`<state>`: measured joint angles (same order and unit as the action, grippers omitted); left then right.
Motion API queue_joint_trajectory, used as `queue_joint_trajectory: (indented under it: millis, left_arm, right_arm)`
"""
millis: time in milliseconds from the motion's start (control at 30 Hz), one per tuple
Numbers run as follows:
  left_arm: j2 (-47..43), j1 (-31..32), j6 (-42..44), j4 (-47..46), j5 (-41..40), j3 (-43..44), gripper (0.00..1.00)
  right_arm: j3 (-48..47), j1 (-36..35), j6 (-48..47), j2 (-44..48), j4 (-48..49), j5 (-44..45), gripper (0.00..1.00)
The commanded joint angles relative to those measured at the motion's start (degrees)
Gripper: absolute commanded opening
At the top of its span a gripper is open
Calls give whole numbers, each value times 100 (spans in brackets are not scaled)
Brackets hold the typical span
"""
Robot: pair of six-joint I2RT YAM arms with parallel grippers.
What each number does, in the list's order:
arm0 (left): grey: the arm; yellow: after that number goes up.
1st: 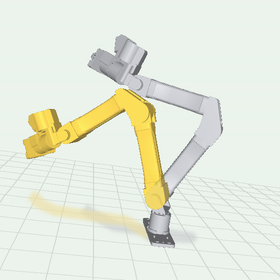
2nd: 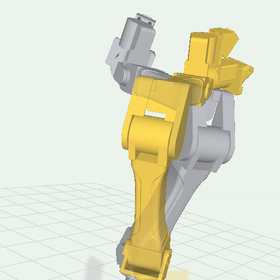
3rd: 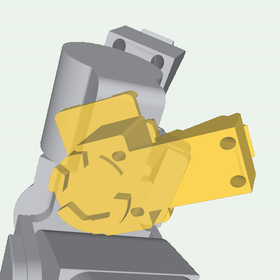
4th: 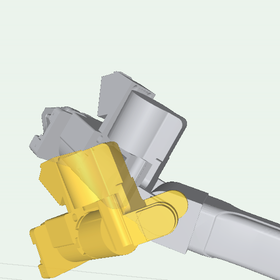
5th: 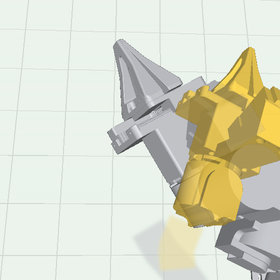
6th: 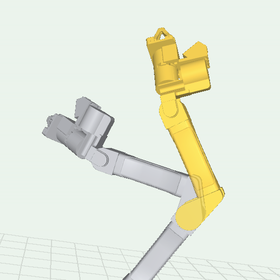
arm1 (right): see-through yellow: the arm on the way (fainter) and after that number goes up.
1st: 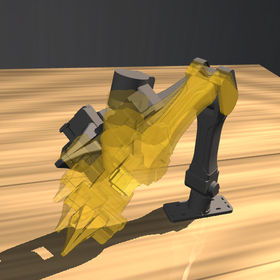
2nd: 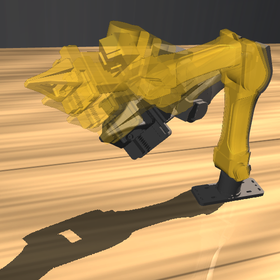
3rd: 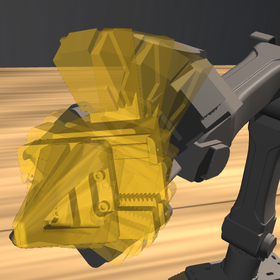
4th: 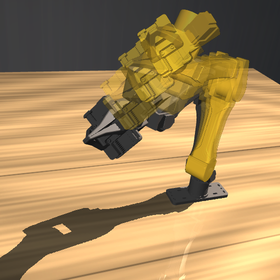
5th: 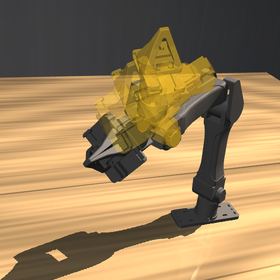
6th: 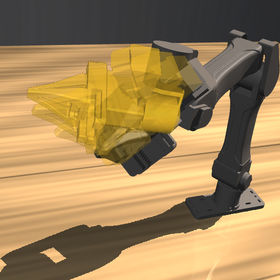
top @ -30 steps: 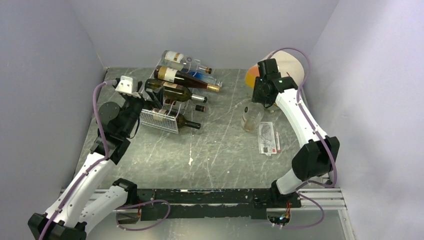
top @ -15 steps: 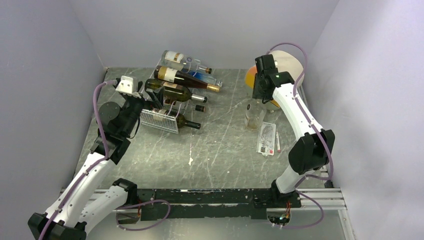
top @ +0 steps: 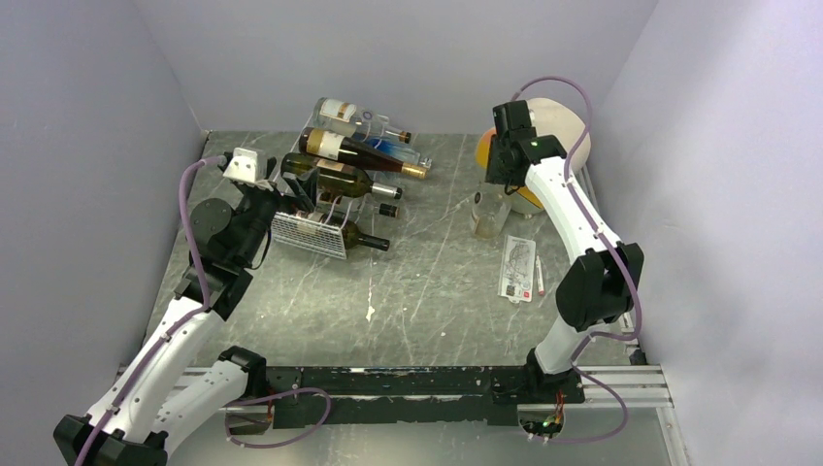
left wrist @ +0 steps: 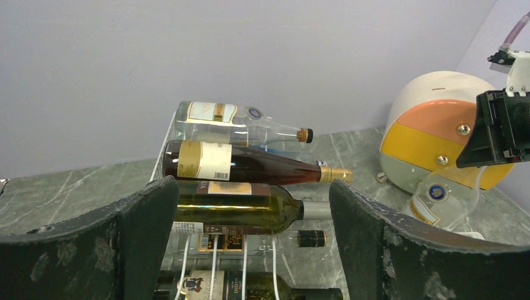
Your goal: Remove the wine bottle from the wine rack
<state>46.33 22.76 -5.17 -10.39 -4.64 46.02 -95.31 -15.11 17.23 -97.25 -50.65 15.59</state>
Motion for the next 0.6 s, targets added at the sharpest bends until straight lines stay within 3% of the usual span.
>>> queue_joint_trajectory:
  millis: [0,133,233,400,467,567]
  left_arm:
    - [-79,67,46,-59,43,123,94]
    - [-67,69,42,-51,54,139,94]
    - [-86,65,27,-41,16,145,94]
    - [-64,70,-32,55,-31,204,94]
    - [-10,68,-50,157,-3,278,94]
    - [52,65,-89,296,1,378,94]
  right_arm:
    - [140,8,-57,351,826,-88,0]
    - [202,0,-158,351,754,-60,18]
    - [162,-26,-261,377,636,108,44]
    - [111,-89,-421,677,477,39,70]
    - [127,-132,-438,884,401,-18,95]
    - [474,-178,-353,1379,403,-213,100]
